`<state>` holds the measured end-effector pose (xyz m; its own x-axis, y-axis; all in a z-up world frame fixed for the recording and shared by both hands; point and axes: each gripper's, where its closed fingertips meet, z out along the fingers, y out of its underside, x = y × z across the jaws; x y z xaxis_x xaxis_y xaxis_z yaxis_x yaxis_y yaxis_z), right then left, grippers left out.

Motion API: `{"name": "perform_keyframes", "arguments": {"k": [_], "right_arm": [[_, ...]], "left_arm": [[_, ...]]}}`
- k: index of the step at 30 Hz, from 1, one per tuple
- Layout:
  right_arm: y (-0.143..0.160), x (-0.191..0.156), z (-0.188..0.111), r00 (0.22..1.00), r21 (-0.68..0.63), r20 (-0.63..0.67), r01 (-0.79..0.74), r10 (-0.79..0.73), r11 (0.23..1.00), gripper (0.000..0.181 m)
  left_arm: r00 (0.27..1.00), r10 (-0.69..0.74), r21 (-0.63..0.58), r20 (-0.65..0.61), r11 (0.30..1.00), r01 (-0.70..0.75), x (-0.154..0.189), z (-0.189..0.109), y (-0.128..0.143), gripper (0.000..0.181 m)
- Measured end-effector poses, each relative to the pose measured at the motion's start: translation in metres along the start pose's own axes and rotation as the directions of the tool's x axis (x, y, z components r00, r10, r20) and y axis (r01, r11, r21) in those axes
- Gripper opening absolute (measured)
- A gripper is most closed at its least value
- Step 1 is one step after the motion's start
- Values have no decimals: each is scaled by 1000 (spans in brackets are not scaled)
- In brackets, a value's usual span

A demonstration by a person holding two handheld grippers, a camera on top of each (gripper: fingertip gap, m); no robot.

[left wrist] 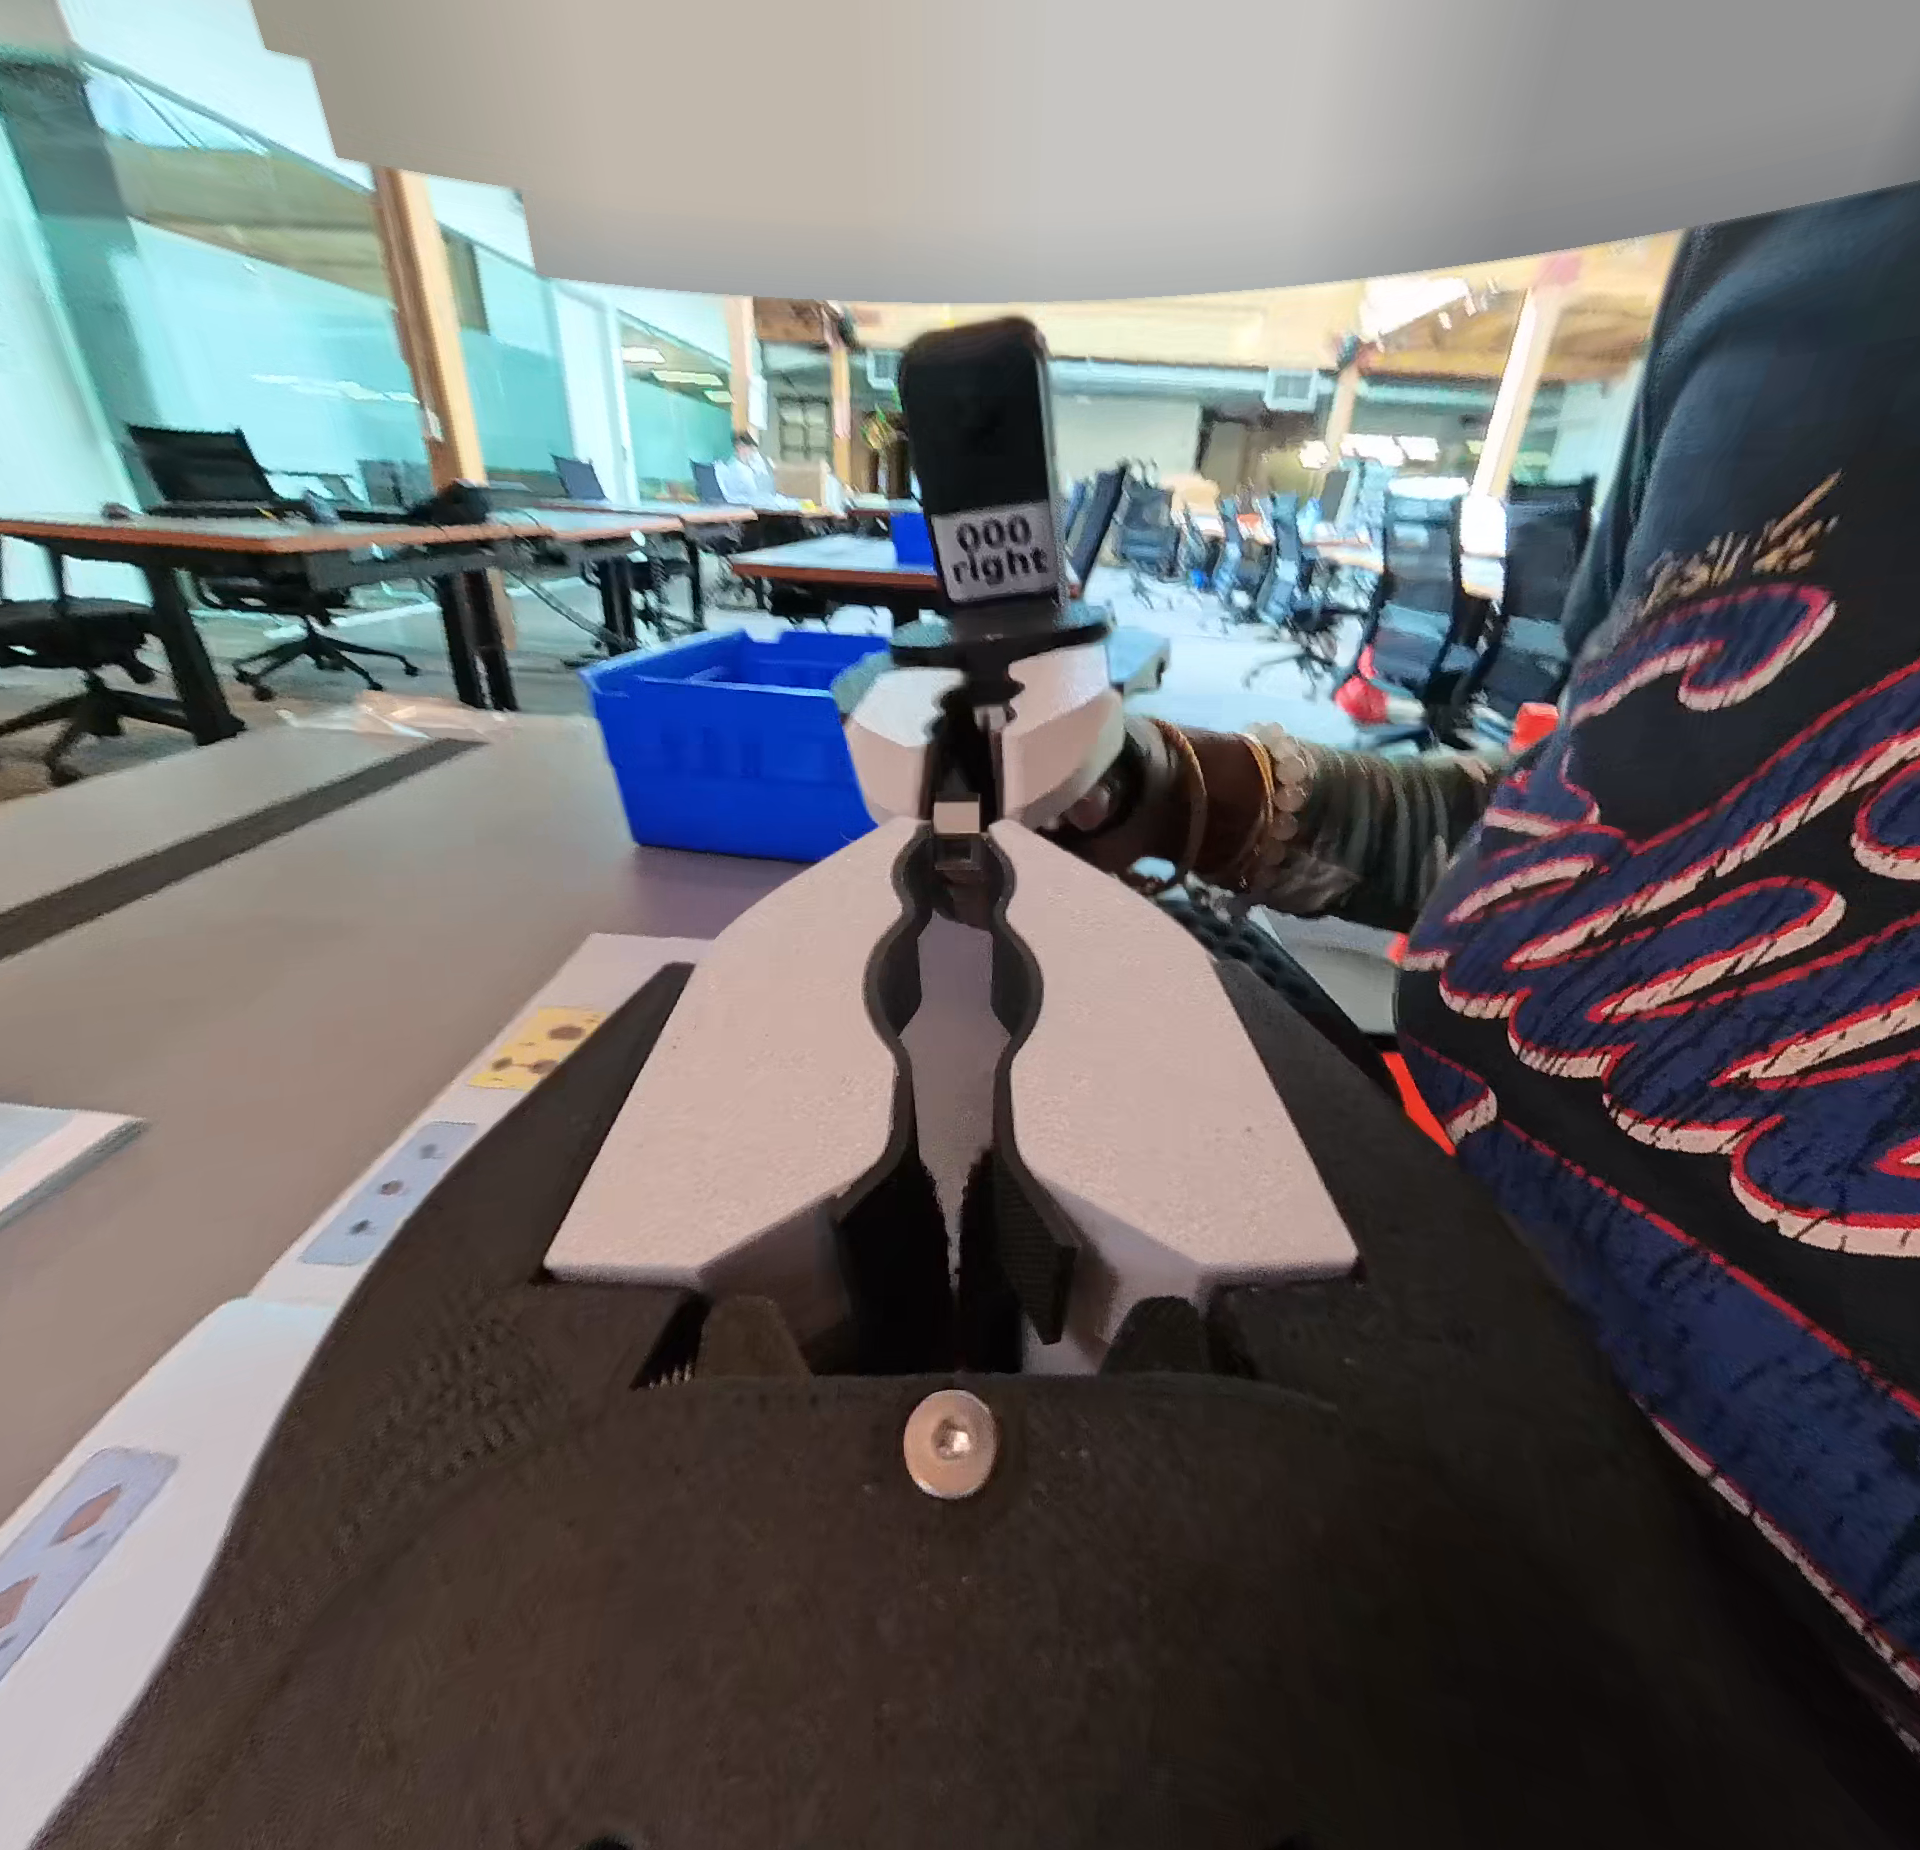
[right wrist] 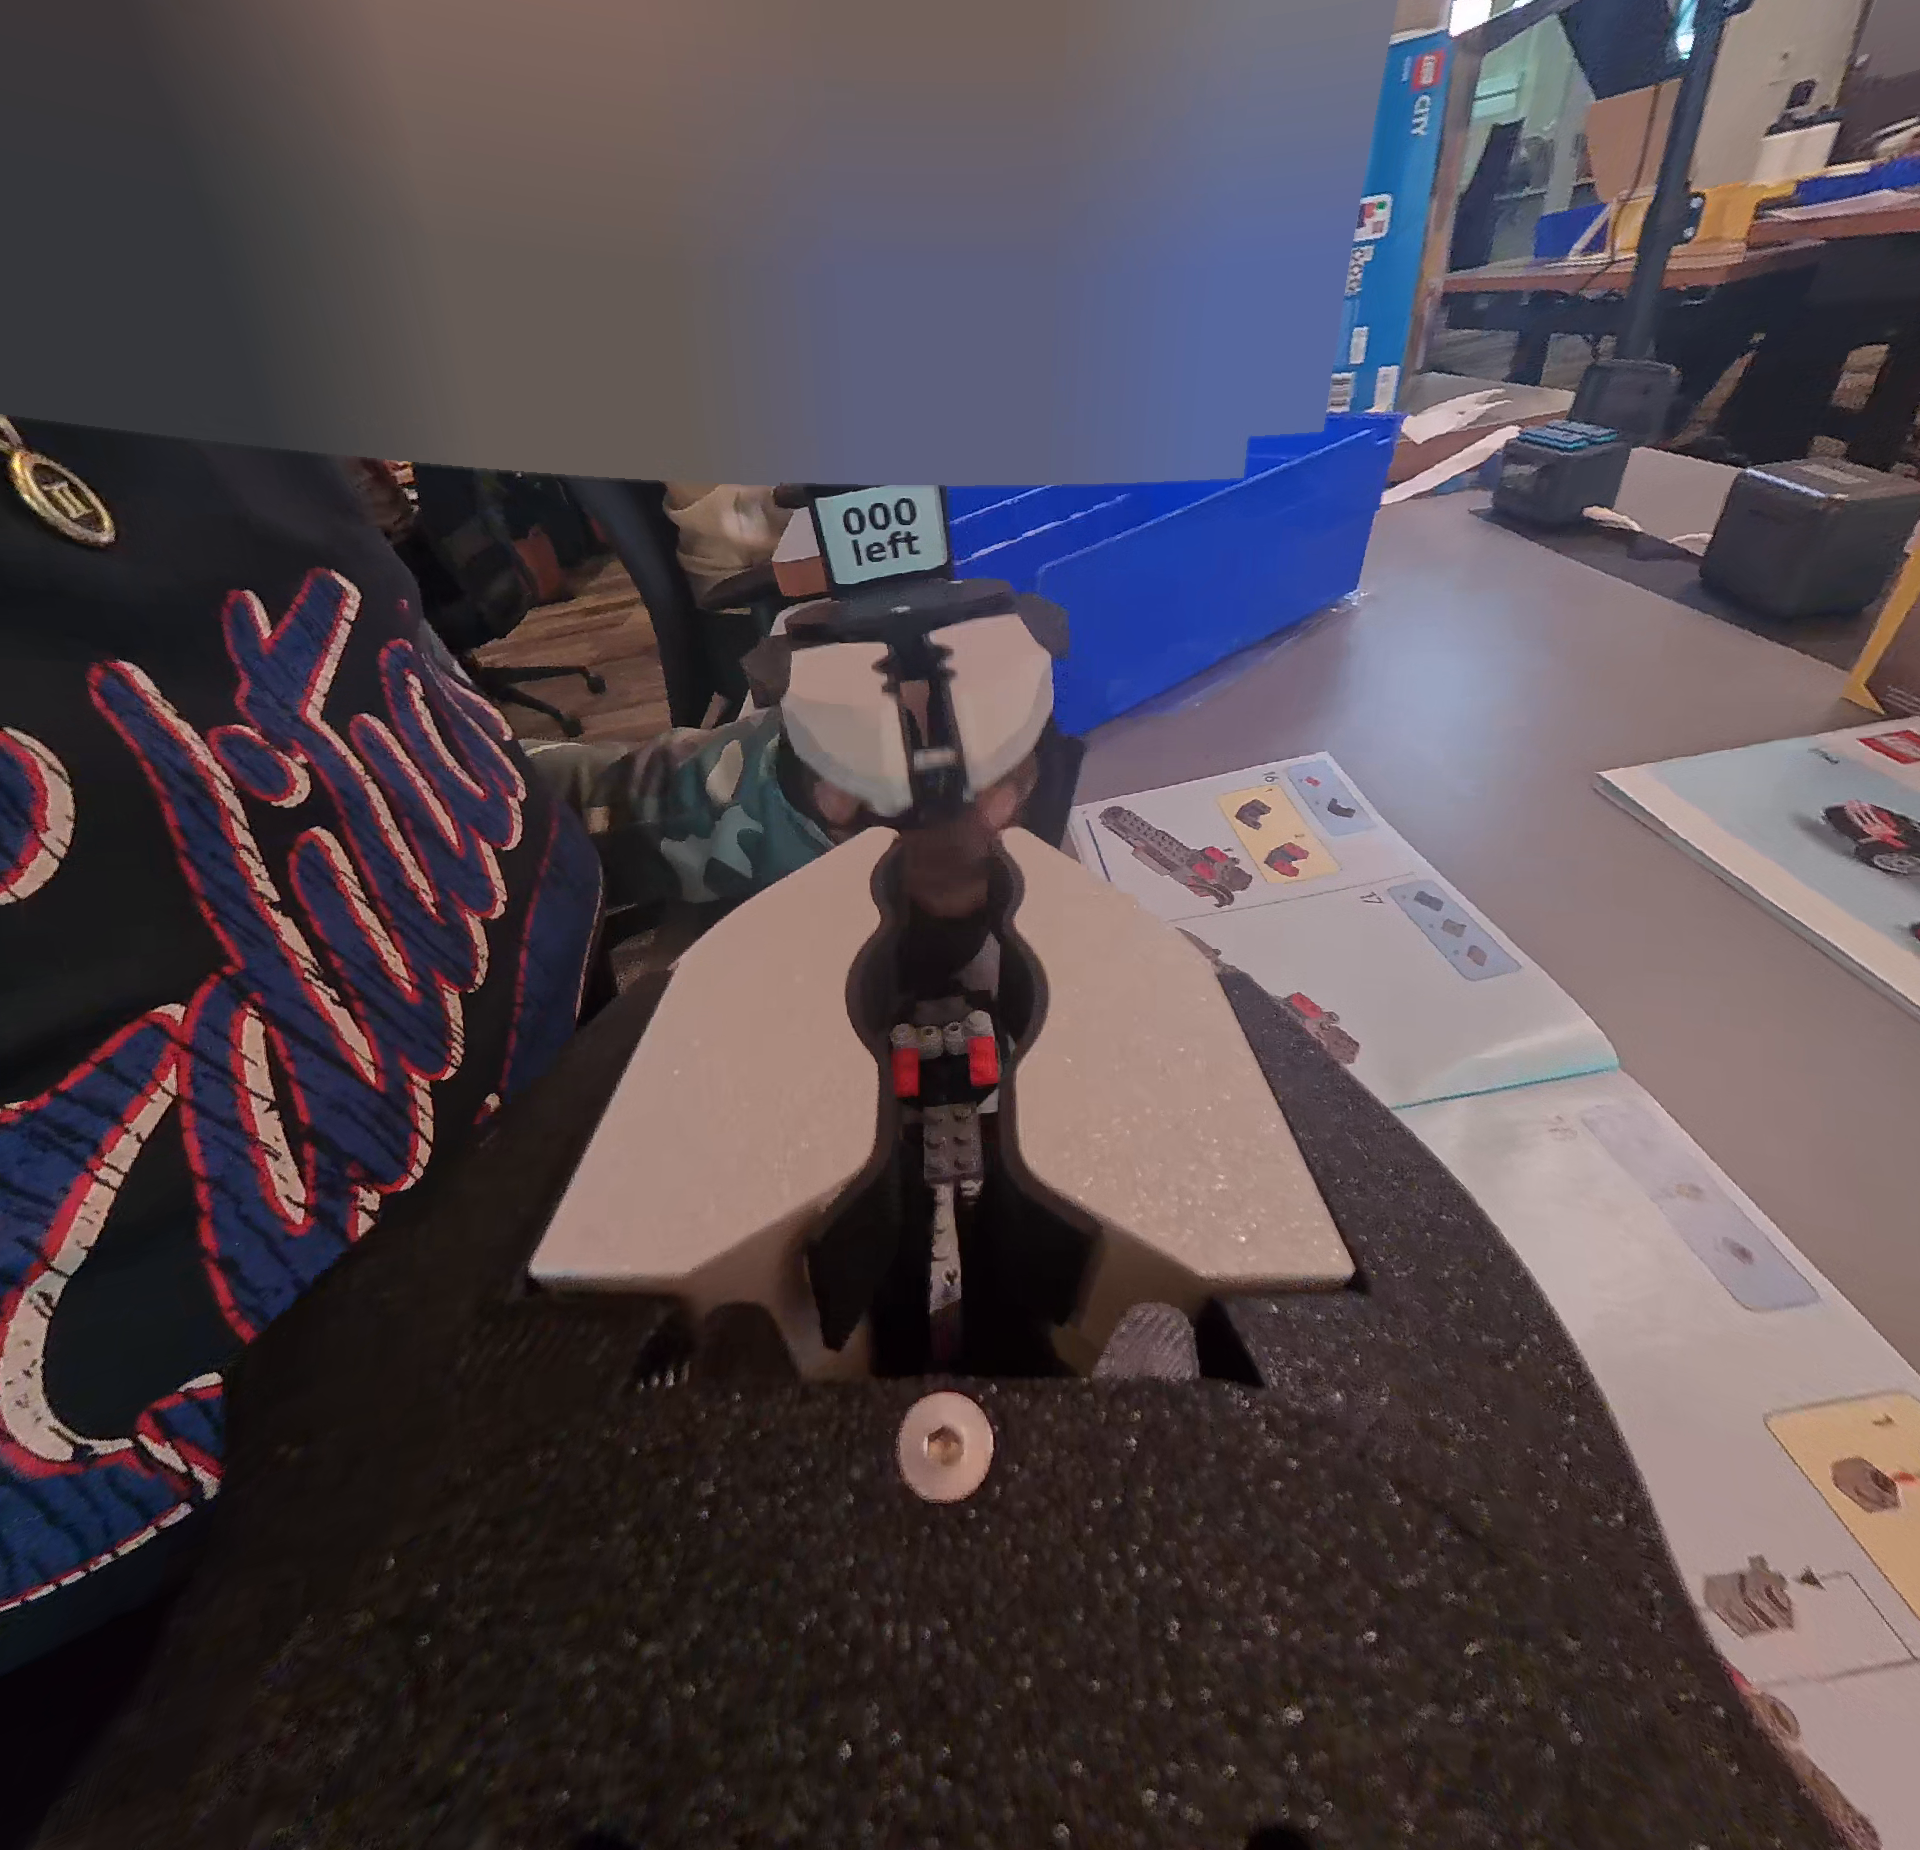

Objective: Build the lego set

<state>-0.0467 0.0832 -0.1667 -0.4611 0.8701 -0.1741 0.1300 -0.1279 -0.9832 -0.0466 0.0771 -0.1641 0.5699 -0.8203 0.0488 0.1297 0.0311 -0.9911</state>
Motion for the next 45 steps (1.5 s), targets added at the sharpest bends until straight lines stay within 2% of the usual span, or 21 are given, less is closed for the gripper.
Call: {"name": "perform_keyframes", "arguments": {"k": [4,9,13,17,22,26,29,39,41,45], "right_arm": [[6,12,-9,998,-42,-60,-22,19,999,17],[33,28,-17,988,-208,-150,-55,24,977,22],[58,38,-17,981,-343,-194,-93,27,935,15],[91,40,-7,987,-522,-159,-95,13,847,15],[104,50,0,985,-587,-170,-77,-29,806,14],[102,41,14,990,-607,-119,-17,-70,794,11],[114,45,21,989,-686,-98,12,-108,728,14],[127,50,35,985,-806,2,105,-174,583,12],[128,47,36,981,-813,62,158,-186,560,10],[131,35,25,944,-808,267,328,-192,490,9]], "left_arm": [[991,-97,174,97,982,79,-22,-27,-20,8],[957,-240,325,164,929,177,-44,-56,-28,8],[949,-276,346,150,914,211,-48,-58,-28,8],[949,-287,328,133,916,231,-47,-55,-24,8],[951,-267,302,158,930,211,-48,-56,-22,7],[946,-280,320,162,922,218,-50,-59,-24,7],[948,-282,323,149,920,223,-49,-59,-25,8],[952,-267,292,150,932,215,-47,-56,-22,8],[952,-268,289,148,932,217,-47,-56,-21,7],[953,-269,294,139,930,220,-46,-56,-23,8]]}}
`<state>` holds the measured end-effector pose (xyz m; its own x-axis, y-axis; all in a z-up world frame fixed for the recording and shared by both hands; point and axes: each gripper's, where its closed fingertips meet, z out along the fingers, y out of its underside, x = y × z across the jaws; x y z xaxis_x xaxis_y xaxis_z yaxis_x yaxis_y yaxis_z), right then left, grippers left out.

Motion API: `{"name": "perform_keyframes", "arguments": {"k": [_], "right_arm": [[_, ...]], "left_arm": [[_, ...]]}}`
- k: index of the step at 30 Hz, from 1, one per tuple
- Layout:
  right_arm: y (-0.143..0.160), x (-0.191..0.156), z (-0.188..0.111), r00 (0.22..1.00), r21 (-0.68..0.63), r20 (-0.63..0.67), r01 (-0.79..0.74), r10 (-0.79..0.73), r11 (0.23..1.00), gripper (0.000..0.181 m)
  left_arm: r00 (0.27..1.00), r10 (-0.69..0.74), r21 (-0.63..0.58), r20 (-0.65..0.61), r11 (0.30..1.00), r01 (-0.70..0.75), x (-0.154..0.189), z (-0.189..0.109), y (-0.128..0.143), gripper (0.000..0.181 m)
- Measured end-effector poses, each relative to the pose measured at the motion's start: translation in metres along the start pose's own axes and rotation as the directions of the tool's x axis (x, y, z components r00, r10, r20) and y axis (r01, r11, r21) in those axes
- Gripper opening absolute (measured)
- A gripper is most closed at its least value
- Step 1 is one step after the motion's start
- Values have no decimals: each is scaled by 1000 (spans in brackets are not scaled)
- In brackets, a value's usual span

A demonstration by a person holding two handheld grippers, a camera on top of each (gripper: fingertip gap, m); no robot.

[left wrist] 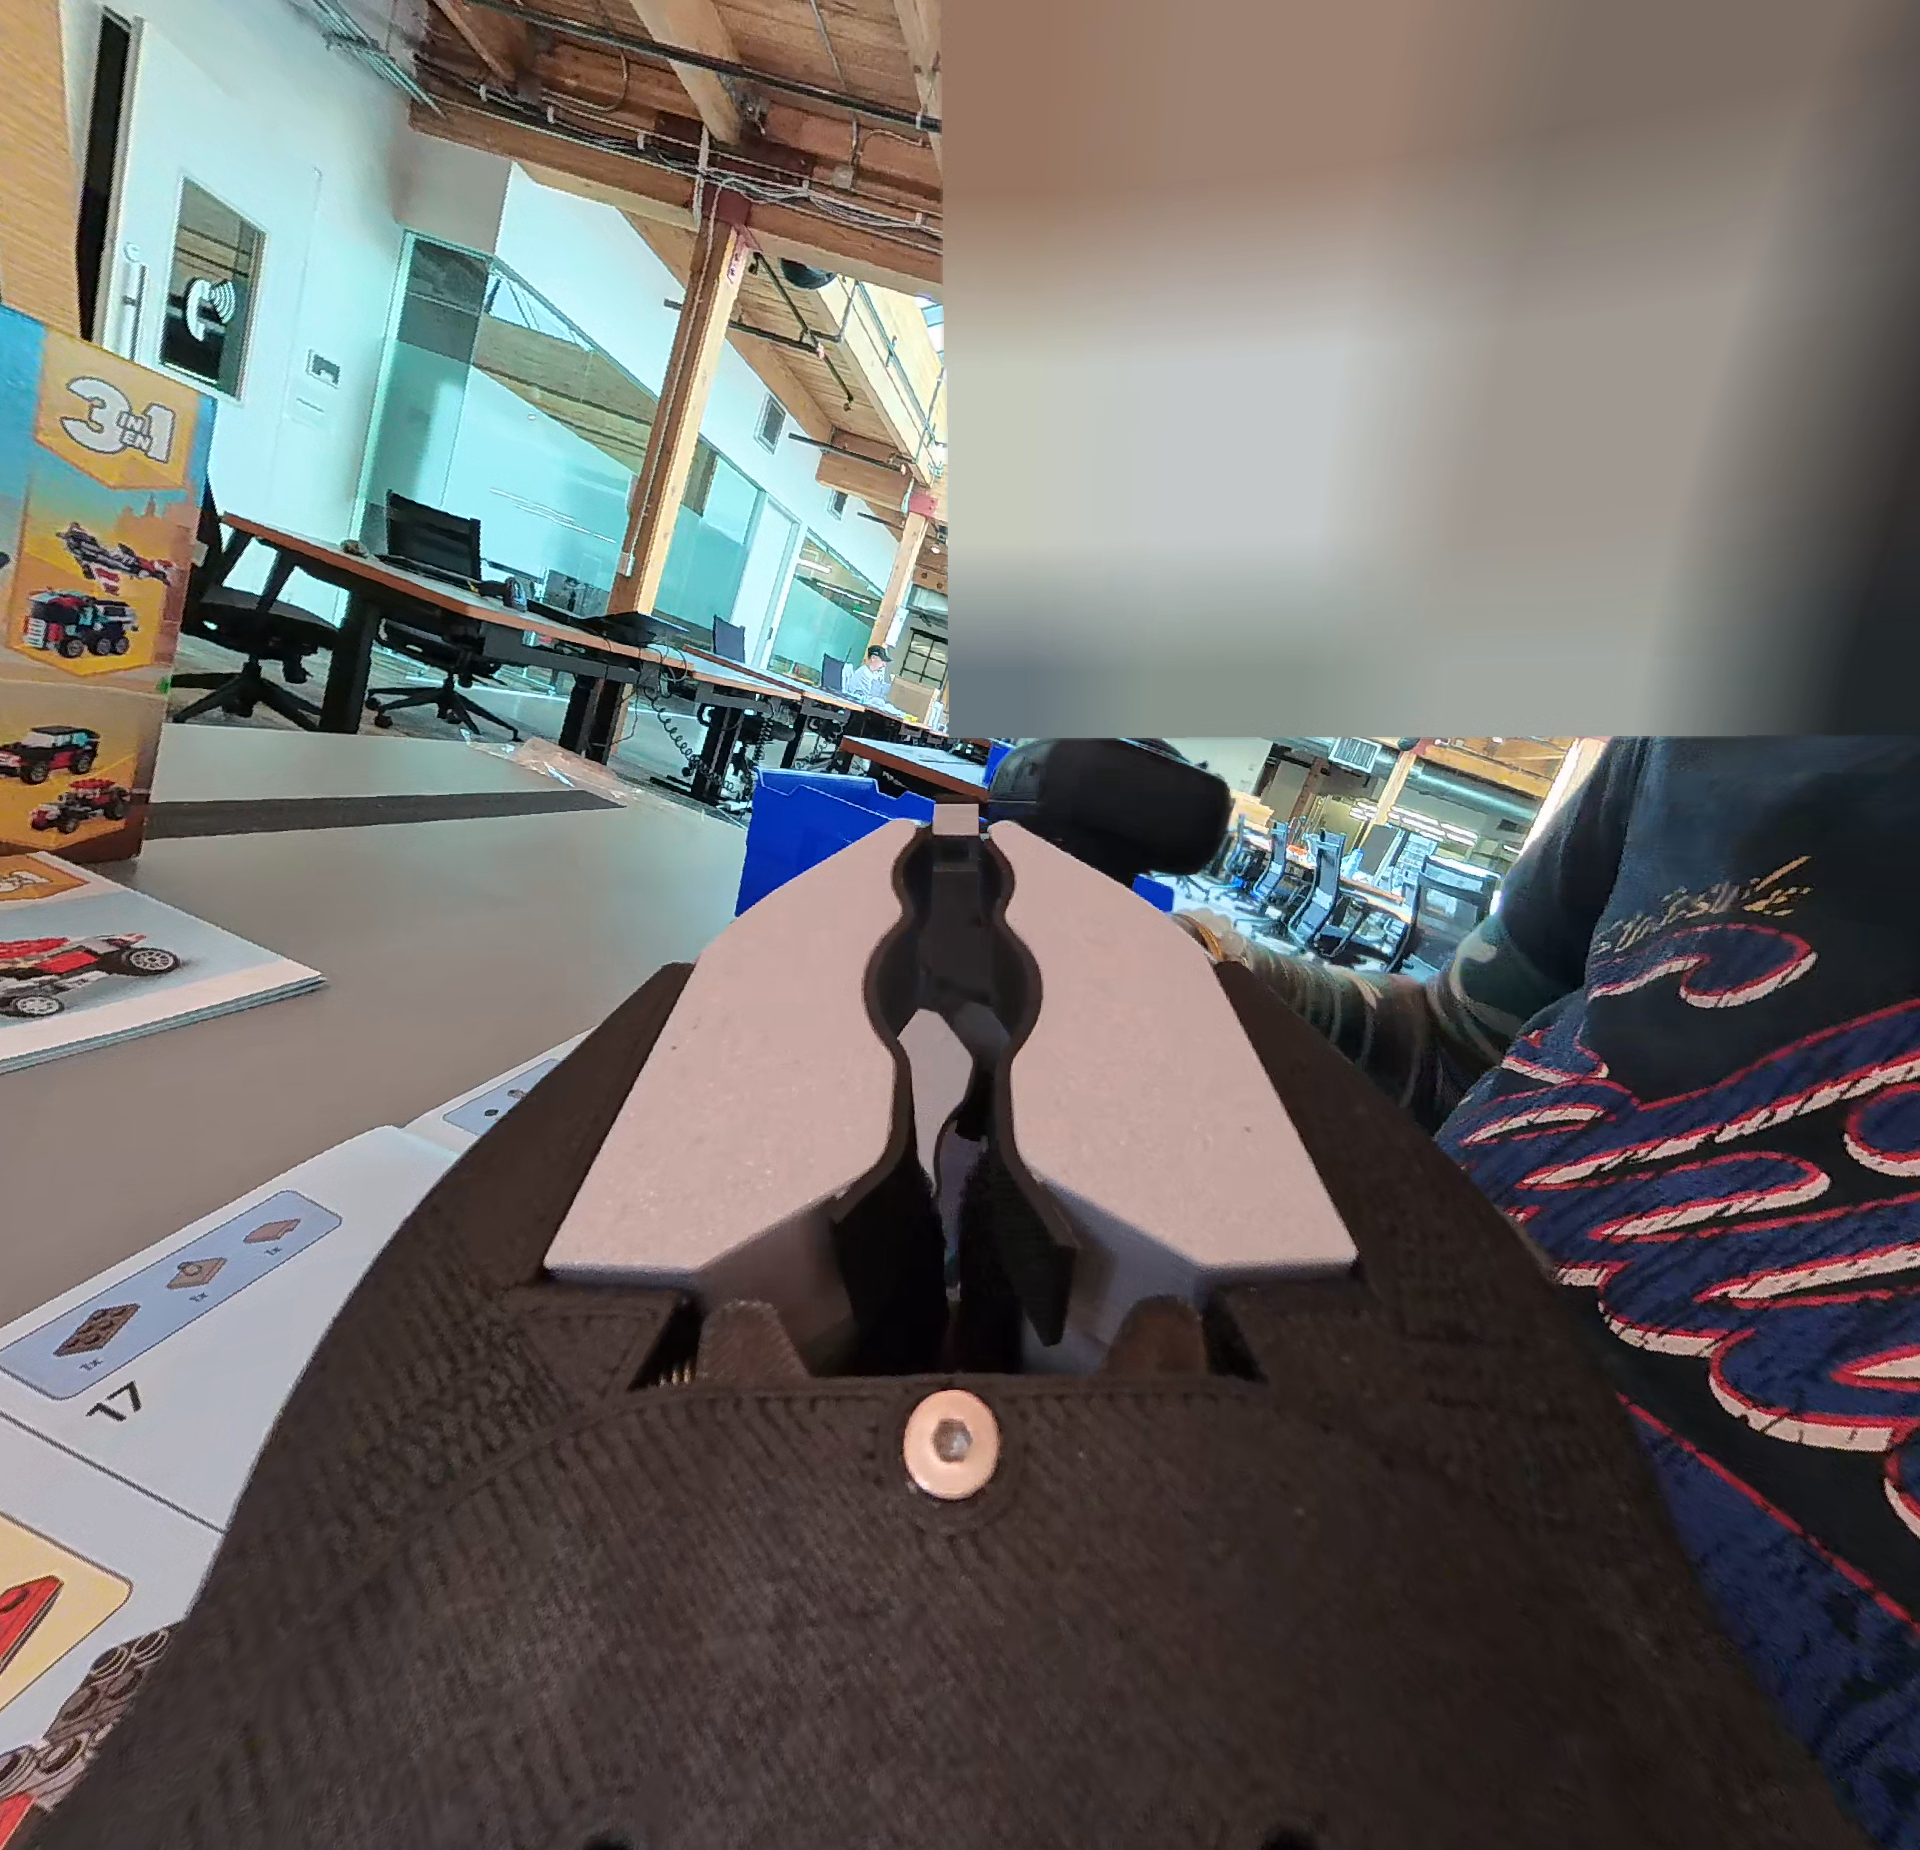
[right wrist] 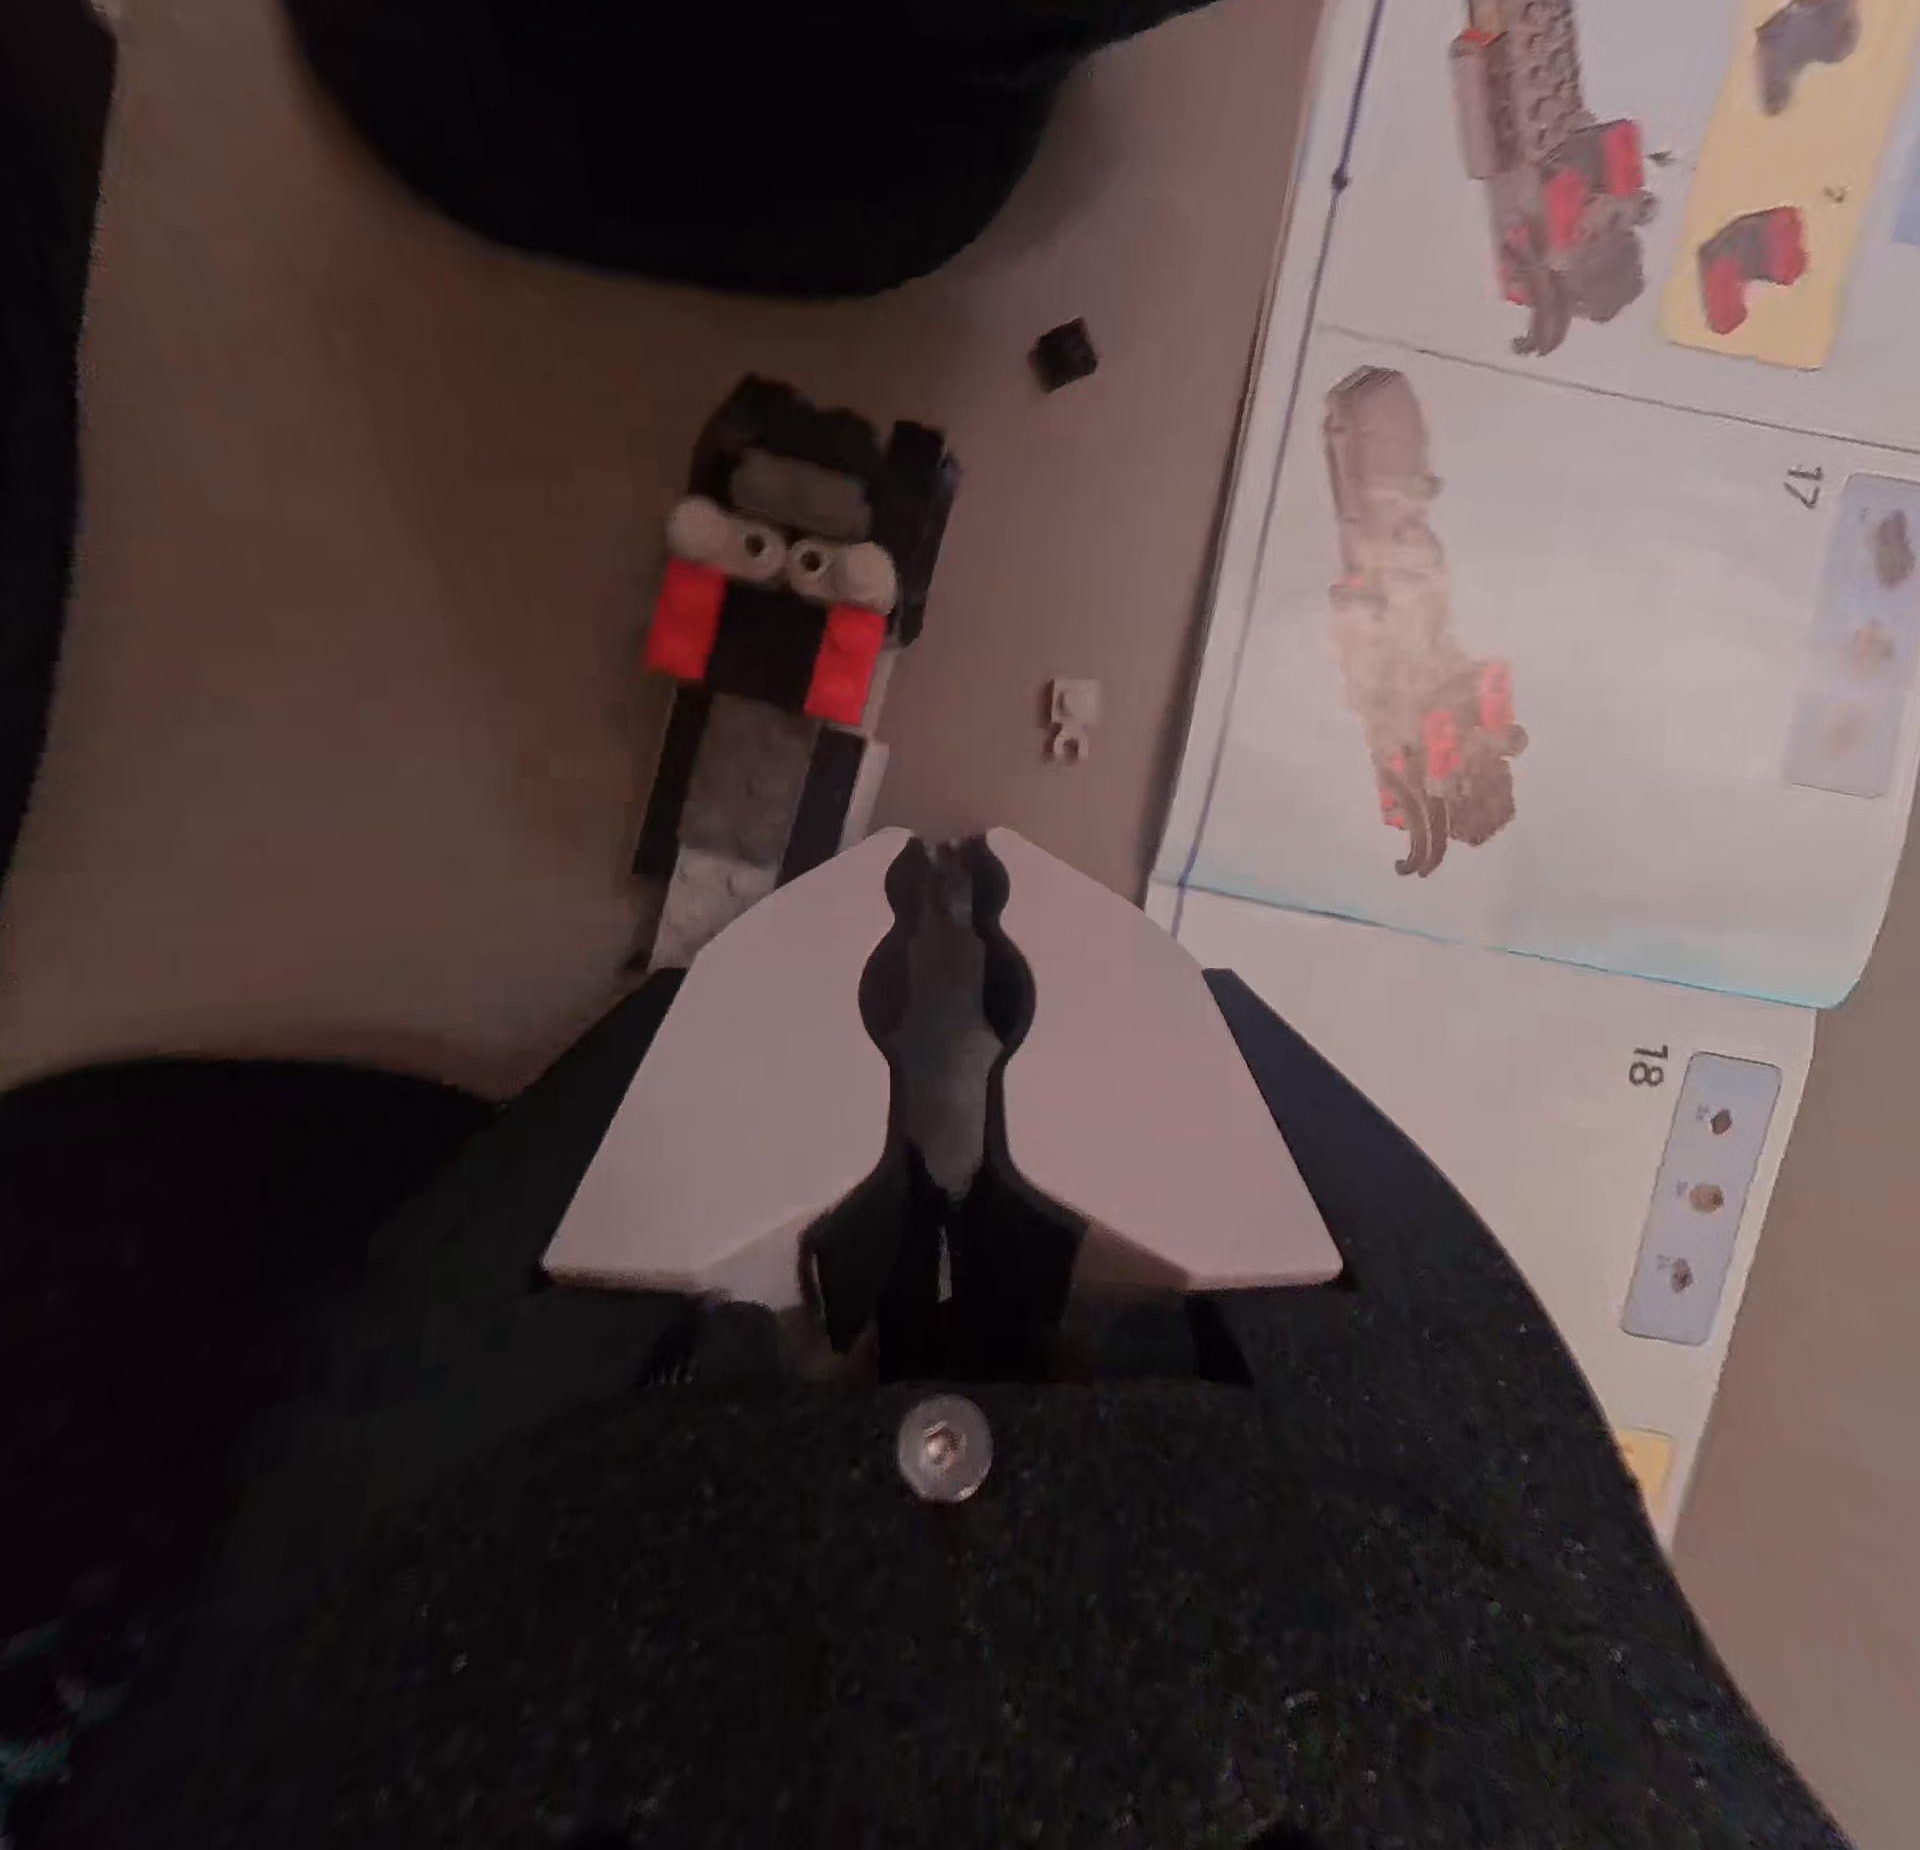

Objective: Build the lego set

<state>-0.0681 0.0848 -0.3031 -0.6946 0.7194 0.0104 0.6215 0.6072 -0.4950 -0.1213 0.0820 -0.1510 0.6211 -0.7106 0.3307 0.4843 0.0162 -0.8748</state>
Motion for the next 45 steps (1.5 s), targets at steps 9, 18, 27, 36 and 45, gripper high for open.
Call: {"name": "perform_keyframes", "arguments": {"k": [9,18,27,36,45], "right_arm": [[10,-10,-21,966,49,-25,-258,259,965,8],[22,5,-14,883,96,-95,-452,460,887,5],[10,-10,-15,878,134,-20,-471,478,872,6],[16,12,-10,901,126,-114,-405,419,905,12],[13,-1,-10,832,110,-93,-538,547,836,8]], "left_arm": [[1000,3,-9,5,1000,-3,0,0,1,8],[1000,-4,-24,5,1000,4,0,2,4,8],[1000,5,-30,20,1000,-4,-3,1,5,8],[1000,-3,-30,21,1000,4,-4,1,5,7],[1000,-11,-25,26,1000,11,-5,0,4,8]]}}
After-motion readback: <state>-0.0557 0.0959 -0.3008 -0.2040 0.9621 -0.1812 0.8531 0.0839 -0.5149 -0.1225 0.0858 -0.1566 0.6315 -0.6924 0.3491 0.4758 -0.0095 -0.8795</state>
